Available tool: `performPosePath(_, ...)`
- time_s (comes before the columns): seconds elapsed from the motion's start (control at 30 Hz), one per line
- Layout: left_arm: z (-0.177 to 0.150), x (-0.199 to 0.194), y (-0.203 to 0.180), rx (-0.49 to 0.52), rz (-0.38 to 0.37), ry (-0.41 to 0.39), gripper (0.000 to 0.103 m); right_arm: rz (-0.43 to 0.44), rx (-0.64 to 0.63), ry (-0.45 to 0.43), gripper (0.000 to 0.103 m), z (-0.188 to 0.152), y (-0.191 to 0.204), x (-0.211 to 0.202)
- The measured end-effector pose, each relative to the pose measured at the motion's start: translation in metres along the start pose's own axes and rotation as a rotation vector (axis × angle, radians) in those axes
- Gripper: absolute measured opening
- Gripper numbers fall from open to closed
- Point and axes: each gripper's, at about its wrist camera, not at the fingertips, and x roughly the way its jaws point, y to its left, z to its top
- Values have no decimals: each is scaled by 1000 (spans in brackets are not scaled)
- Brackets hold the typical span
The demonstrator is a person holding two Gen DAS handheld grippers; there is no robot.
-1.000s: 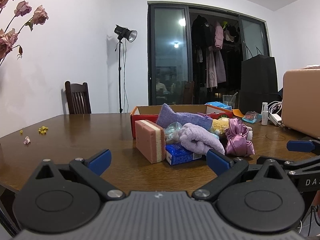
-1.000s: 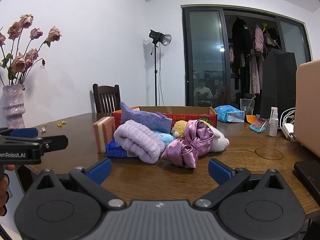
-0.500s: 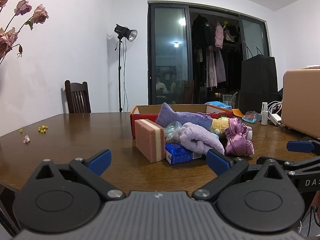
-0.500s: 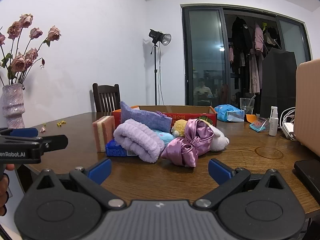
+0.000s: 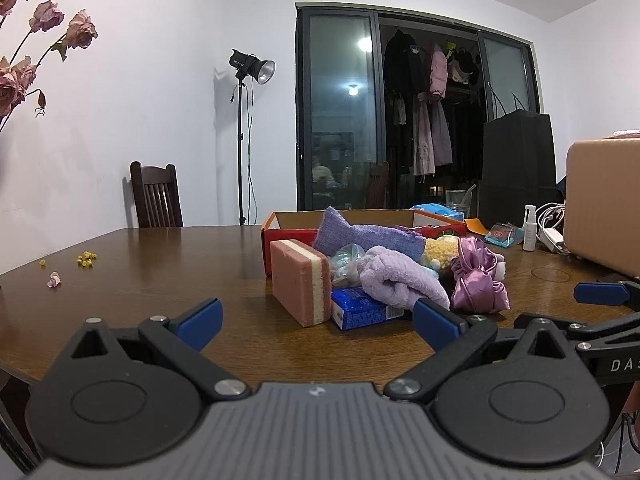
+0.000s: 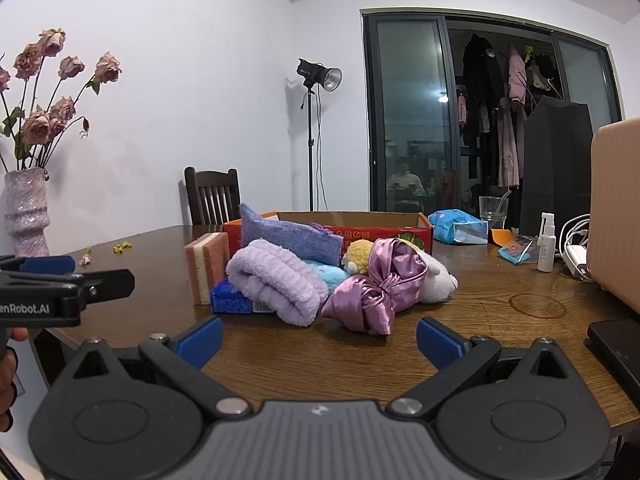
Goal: Organize soft objects
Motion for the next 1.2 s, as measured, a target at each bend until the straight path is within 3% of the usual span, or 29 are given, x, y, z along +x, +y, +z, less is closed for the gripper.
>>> performPosePath(0.87, 1, 1, 2, -4, 6, -3, 103, -2, 1, -2, 103, 1, -1, 0)
performPosePath(1.2, 26, 24, 19, -31, 30, -11, 103, 6, -17, -23, 103, 24, -8, 9)
